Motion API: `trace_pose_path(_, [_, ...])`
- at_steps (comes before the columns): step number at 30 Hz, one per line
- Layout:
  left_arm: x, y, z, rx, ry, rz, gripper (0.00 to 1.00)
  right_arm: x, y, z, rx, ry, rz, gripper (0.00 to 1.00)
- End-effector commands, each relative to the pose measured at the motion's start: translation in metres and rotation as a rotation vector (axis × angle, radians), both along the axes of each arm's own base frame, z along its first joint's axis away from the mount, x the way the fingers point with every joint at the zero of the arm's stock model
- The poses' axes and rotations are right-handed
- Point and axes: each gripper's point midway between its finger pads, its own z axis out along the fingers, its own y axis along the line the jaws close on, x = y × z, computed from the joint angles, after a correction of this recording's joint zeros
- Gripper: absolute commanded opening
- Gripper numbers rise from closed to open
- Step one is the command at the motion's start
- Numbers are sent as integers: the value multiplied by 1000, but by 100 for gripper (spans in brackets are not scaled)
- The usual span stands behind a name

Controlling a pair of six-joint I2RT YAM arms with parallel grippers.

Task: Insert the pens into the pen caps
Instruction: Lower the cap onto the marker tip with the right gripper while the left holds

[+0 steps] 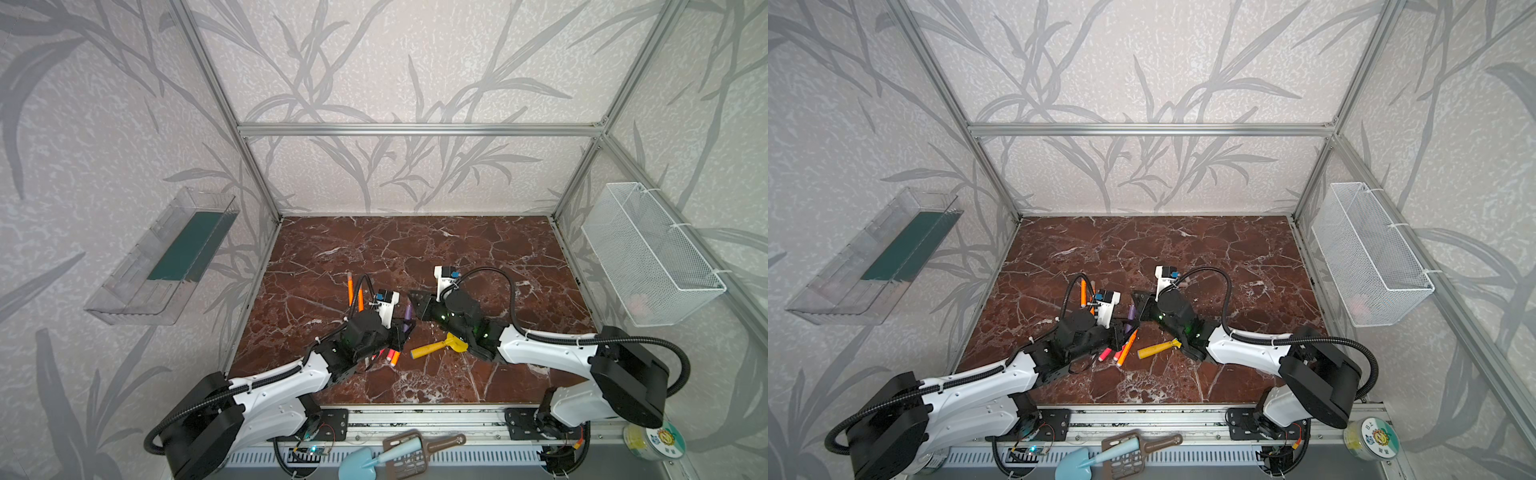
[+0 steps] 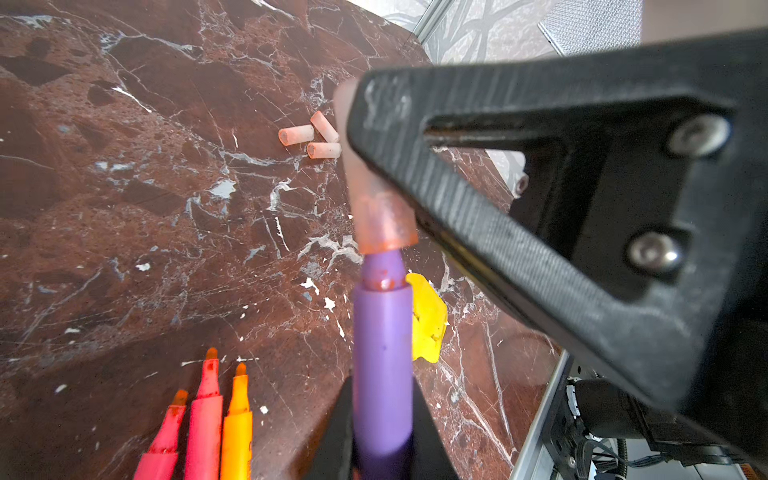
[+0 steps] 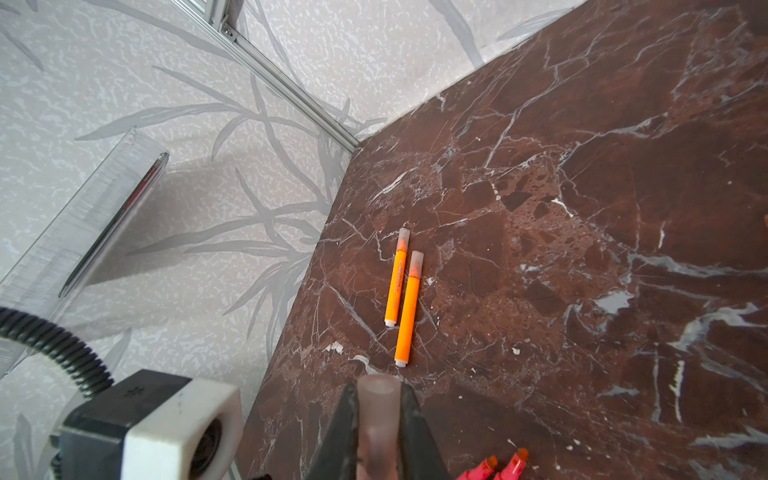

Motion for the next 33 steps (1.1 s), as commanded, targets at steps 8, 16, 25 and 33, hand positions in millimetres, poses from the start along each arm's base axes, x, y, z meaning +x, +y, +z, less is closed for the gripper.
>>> trace_pose_path(8, [23, 6, 34, -77, -98, 58, 0, -25, 15, -8, 12, -33, 97, 3])
trace_pose_path(16, [22, 5, 47, -123, -133, 23, 0, -25, 17, -7, 13, -37, 103, 3])
trace_pose_path(25, [19, 7, 55, -111, -180, -1, 0, -27, -3, 6, -4, -87, 61, 39])
trace_pose_path(33, [19, 6, 51, -74, -194, -19, 0, -31, -26, 33, -22, -163, 21, 73])
